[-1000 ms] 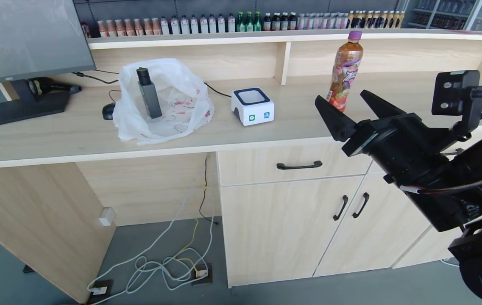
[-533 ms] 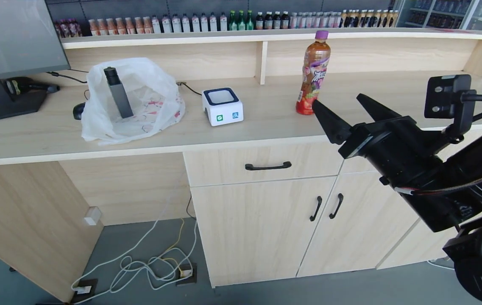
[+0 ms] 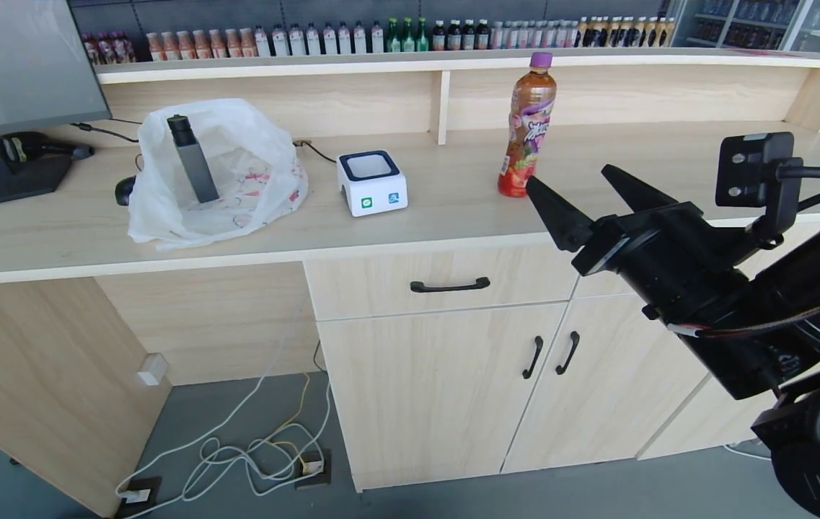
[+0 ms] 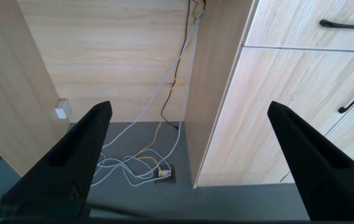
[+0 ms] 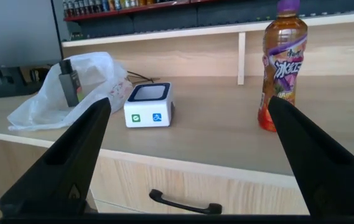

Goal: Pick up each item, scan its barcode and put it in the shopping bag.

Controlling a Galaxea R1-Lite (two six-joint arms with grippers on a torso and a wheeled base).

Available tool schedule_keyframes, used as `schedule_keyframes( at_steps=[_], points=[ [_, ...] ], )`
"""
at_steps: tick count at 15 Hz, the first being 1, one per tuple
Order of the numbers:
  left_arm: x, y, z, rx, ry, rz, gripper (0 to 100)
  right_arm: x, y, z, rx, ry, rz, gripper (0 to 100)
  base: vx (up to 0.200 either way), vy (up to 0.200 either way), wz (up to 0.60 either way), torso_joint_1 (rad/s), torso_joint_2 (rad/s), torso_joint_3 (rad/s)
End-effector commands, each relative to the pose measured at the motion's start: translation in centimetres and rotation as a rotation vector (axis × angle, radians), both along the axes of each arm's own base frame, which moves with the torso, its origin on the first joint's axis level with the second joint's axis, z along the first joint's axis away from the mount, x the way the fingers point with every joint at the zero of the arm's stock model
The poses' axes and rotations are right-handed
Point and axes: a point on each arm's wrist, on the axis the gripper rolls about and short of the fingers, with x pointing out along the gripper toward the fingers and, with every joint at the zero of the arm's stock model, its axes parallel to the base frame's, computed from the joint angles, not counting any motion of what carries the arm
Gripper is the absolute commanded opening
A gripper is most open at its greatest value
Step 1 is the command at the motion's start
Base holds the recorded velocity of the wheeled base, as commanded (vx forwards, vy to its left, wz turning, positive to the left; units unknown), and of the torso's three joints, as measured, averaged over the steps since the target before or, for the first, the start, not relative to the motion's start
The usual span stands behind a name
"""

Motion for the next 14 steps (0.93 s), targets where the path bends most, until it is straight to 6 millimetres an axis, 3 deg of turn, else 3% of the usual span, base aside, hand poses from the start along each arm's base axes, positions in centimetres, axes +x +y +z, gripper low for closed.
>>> schedule_keyframes(
  at_steps=[1, 12, 14],
  points=[
    [0.0, 0.0, 0.0, -0.001, -0.001, 0.001, 100, 0.0, 0.0, 0.0, 0.001, -0.002, -0.001, 100, 0.200, 0.000, 0.00, -0.017, -0.01, 0.007],
    [0.0, 0.0, 0.0, 0.001, -0.001, 0.001, 100, 0.3, 0.2, -0.7, -0.011, 0.023, -0.003, 100, 0.200, 0.000, 0.00, 0.004, 0.00, 0.001],
    [0.0, 0.0, 0.0, 0.004, -0.001, 0.001, 100, 0.1, -0.1, -1.9, -0.033, 0.065, -0.011, 100, 0.000, 0.000, 0.00, 0.000, 0.00, 0.000]
  ],
)
